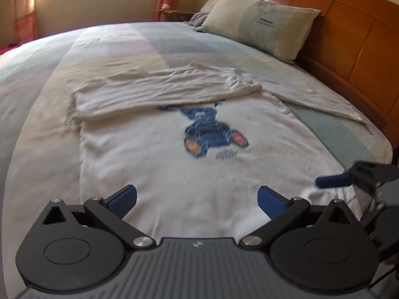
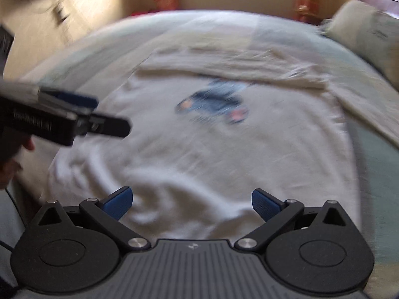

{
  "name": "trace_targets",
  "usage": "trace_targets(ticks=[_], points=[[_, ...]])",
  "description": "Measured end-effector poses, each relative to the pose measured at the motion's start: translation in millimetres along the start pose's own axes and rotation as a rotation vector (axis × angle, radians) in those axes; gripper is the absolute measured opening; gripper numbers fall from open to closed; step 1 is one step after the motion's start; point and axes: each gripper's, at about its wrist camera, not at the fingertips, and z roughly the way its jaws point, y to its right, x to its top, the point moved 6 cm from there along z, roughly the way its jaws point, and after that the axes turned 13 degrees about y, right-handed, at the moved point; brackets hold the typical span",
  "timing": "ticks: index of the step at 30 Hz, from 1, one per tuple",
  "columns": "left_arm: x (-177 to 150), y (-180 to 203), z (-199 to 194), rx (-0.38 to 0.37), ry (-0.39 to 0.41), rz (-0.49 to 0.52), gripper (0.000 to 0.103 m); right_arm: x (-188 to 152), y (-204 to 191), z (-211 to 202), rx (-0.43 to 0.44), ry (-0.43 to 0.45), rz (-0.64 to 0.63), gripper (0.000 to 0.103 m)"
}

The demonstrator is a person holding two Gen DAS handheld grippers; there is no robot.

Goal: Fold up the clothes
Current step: 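Move the open right gripper toward the outstretched white sleeve cuff, then roll the right gripper and close it on the sleeve cuff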

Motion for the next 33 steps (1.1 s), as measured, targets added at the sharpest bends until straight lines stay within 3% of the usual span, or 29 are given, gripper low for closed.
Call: trace_targets(ticks=[9, 13, 17, 22, 25, 33], points=[[50, 27, 60, -0.16, 0.111, 0.131, 0.102, 15, 99, -16, -0.151, 0.099, 0.253, 0.103], [40, 36, 73, -0.214, 0.084, 0.151, 0.102, 21, 144, -25, -0.209, 0.146, 0.375, 0.103], [27, 44, 83, -0.264, 0.053, 0.171, 0.102, 20, 225, -29, -0.329, 0.264, 0.514, 0.103], [12, 54, 95, -0.325, 0.013, 0.196, 0.102, 0, 311, -29, -0.377, 0.417, 0.752, 0.103], [5, 60, 100, -0.363, -0.007, 0.212, 0.102, -9, 338, -31, -0.381, 0.48, 0.87, 0.103], [8, 77, 78, -0.458, 0.002, 0.28, 0.102, -21, 382, -29, -0.46, 0.515, 0.955, 0.103]])
